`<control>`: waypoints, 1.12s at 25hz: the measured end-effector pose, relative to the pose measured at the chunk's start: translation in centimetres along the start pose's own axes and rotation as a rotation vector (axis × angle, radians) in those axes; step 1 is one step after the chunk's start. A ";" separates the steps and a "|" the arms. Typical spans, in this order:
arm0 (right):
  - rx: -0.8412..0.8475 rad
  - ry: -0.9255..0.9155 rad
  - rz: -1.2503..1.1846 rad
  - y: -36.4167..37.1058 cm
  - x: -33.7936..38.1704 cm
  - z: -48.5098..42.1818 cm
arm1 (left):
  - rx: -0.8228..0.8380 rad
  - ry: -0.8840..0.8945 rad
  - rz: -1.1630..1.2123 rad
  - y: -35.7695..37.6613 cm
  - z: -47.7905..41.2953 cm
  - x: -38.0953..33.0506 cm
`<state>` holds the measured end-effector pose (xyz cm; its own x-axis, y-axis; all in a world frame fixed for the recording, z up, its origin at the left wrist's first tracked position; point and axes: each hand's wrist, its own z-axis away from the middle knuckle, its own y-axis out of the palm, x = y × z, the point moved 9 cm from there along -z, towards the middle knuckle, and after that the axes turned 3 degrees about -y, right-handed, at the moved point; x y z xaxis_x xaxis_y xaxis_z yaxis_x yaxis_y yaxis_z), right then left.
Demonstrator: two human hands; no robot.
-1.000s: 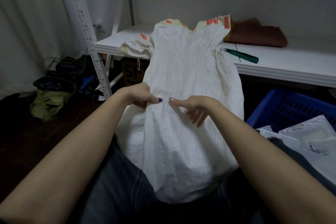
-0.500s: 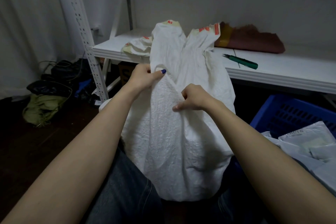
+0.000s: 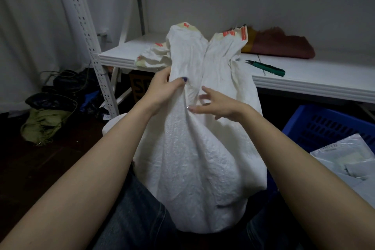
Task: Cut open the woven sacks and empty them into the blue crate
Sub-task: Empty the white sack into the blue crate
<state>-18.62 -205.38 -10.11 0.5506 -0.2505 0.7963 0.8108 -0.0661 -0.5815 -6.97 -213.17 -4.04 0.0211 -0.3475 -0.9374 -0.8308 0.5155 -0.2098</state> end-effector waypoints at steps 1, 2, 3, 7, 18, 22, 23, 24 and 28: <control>0.086 -0.030 0.018 1.3 0.4 0.0 | -0.027 0.041 0.039 0.0 0.0 -0.7; 0.115 -0.084 0.021 2.0 1.0 -0.3 | -0.047 0.067 0.062 0.0 -0.1 -1.2; 0.092 -0.148 0.015 2.2 1.6 -0.8 | -0.056 0.087 0.074 0.0 -0.2 -1.5; -0.159 -0.232 0.185 0.8 2.4 -1.6 | -0.062 0.147 0.075 -0.1 -0.1 -2.4; -0.711 -0.241 0.318 -7.5 4.1 2.2 | -0.197 0.272 -0.755 -1.9 1.0 -1.0; -0.863 -0.320 0.248 -9.2 5.0 4.1 | -0.239 0.338 -0.731 -2.3 1.7 -1.5; -0.886 -0.346 0.220 -9.4 5.3 4.5 | -0.152 0.250 -0.729 -1.9 1.3 -0.6; -0.904 -0.371 0.190 -9.5 5.7 4.8 | -0.026 0.135 -0.782 -1.0 1.0 1.0; -0.979 -0.457 0.064 -10.0 6.5 6.0 | 0.401 -0.048 -1.180 2.9 2.0 6.3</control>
<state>-21.96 -200.51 1.94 0.7724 0.0896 0.6288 0.3793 -0.8592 -0.3434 -8.17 -212.34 -11.10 0.6657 -0.7353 -0.1270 -0.0631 0.1141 -0.9915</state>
